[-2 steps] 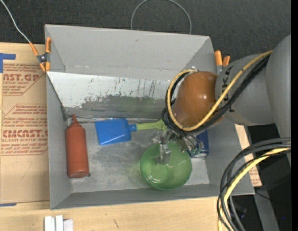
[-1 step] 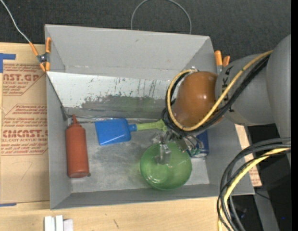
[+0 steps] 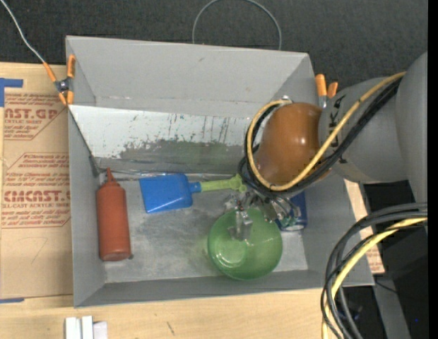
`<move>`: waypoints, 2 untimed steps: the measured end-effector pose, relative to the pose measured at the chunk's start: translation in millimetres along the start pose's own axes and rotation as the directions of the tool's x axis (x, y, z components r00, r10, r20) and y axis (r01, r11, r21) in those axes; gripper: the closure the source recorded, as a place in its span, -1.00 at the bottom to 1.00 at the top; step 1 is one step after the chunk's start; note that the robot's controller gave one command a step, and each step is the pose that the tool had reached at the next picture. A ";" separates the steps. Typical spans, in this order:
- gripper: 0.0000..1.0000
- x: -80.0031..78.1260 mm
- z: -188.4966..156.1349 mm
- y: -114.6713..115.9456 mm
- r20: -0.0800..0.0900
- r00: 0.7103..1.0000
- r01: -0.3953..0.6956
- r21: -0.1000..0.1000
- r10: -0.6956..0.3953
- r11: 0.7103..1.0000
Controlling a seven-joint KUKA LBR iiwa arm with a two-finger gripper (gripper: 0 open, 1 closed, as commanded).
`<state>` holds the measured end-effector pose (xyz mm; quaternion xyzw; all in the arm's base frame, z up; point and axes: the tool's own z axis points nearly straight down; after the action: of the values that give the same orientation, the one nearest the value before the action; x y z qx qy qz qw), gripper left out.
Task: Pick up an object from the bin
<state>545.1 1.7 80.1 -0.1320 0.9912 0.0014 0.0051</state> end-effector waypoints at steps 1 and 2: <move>1.00 0.7 -27.3 0.4 -0.004 1.000 0.002 0.000 -0.002 1.000; 1.00 -0.8 -45.2 0.3 0.002 1.000 0.001 0.001 -0.001 1.000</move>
Offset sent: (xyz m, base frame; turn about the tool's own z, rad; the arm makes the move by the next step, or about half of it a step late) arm 0.0000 0.0001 0.0546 0.0000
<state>545.4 2.0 125.4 -0.1325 0.9912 0.0008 0.0062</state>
